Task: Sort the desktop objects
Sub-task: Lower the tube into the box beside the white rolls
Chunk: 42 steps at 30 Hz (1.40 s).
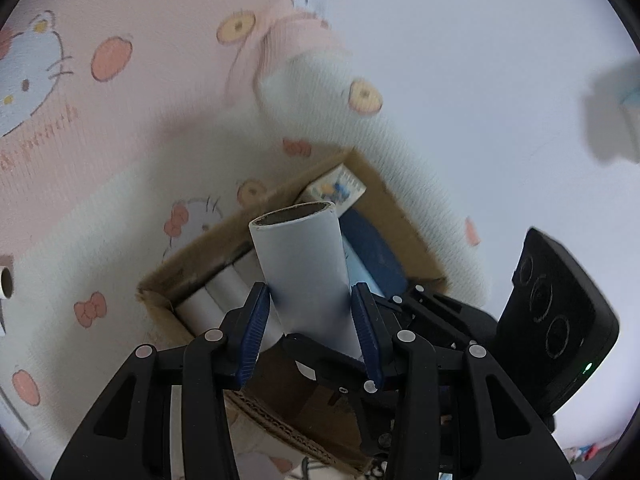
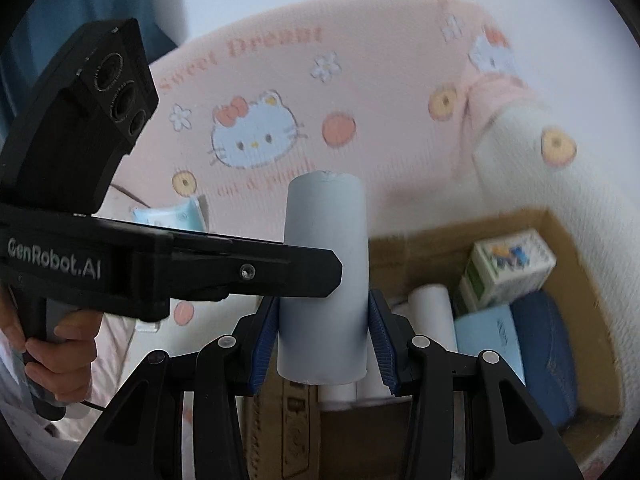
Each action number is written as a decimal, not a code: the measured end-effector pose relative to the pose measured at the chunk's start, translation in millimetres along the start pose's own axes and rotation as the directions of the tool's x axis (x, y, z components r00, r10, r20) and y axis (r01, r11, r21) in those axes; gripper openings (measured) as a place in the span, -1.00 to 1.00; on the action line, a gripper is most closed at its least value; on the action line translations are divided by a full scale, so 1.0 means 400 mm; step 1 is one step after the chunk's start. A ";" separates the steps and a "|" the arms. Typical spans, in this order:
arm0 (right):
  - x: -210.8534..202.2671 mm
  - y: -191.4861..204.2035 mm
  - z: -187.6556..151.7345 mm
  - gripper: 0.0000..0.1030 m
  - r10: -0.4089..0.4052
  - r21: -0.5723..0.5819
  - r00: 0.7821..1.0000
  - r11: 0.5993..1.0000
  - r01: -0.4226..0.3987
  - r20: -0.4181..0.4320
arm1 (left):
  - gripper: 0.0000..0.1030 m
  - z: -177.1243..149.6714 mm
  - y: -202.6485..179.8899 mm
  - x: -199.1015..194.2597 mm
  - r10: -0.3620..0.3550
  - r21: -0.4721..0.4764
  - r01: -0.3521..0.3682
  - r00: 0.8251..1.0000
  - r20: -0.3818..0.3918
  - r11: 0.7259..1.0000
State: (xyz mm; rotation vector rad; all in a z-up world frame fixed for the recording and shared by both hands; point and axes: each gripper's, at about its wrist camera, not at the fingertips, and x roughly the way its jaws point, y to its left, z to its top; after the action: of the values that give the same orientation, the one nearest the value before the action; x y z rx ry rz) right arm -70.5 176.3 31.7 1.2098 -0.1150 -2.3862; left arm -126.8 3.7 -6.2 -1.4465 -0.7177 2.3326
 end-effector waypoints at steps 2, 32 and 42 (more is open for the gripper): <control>0.010 -0.033 -0.009 -0.19 0.027 0.047 0.999 0.999 -0.025 -0.040 | -0.12 0.003 -0.009 0.032 0.025 0.009 -0.025 0.998 -0.049 1.000; 0.199 -0.164 -0.061 -0.20 0.194 0.249 0.916 0.962 -0.109 -0.350 | -0.14 0.011 0.008 0.214 0.233 0.110 -0.208 0.913 -0.336 0.972; 0.222 -0.153 -0.070 -0.20 0.161 0.190 0.900 0.978 -0.089 -0.405 | -0.17 0.031 0.039 0.155 0.206 0.029 -0.208 0.922 -0.327 0.978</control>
State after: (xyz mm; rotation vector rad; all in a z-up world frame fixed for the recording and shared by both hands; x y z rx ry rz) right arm -115.8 195.7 -68.0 1.7126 -0.2511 -1.9857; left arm -165.4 18.7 -56.5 -1.9366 -0.5001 2.1490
